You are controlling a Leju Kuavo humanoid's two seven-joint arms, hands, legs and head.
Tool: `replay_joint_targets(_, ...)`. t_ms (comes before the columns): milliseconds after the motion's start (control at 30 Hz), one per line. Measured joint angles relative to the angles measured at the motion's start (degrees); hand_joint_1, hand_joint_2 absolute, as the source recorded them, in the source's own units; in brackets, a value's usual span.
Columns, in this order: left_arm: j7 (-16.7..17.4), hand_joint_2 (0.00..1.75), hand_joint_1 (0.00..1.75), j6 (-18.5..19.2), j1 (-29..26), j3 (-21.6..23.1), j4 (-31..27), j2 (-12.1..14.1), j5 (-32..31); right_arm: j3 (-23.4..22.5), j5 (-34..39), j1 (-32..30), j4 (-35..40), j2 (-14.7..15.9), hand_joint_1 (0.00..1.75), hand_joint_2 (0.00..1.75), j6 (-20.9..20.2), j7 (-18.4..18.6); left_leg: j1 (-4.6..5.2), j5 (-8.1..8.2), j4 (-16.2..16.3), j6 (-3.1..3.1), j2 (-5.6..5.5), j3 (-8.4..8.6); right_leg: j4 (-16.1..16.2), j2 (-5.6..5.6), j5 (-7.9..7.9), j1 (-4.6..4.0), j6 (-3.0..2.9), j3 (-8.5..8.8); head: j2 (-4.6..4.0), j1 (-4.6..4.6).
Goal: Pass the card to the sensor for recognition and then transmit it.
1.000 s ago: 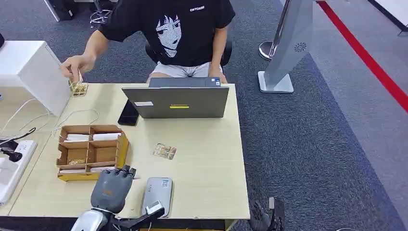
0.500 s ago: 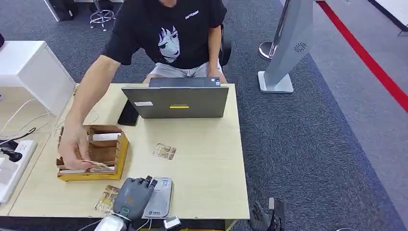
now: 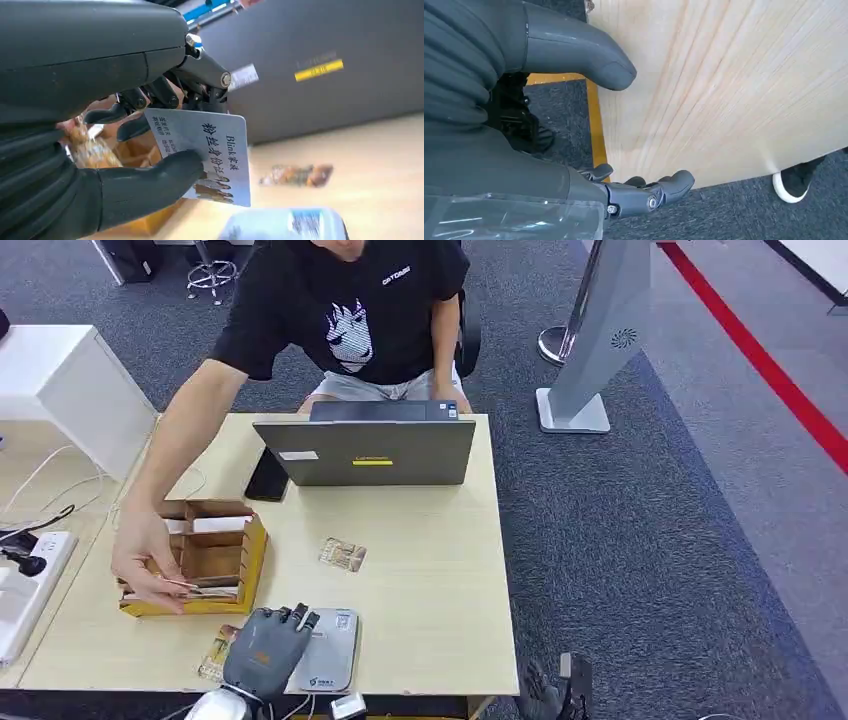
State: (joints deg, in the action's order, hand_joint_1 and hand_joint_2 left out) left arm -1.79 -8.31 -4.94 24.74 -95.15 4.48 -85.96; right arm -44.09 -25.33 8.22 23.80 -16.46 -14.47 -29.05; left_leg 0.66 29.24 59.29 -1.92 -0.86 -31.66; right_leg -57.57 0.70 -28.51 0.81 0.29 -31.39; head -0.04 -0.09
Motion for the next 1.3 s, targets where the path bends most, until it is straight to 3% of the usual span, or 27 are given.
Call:
replay_joint_targets(500,-0.59,1.75,1.75,0.24,-0.73,-6.97,-11.15,1.97,0.20,0.33,0.74,-0.66,0.24,0.00,0.00,1.75,0.00,0.13,0.00,0.00,0.00,0.00,0.00,-0.01,0.00,0.00,0.00,0.00,0.00,-0.01,0.00,-0.02)
replay_joint_targets(1300,-1.66,1.75,1.75,0.59,-1.55,-21.20,-17.77,1.35,3.43,0.83,1.33,-1.26,0.81,0.00,0.00,1.75,0.00,0.26,-0.01,0.00,0.00,0.00,0.02,-0.01,-0.01,0.02,0.00,0.00,0.00,-0.01,0.00,0.00)
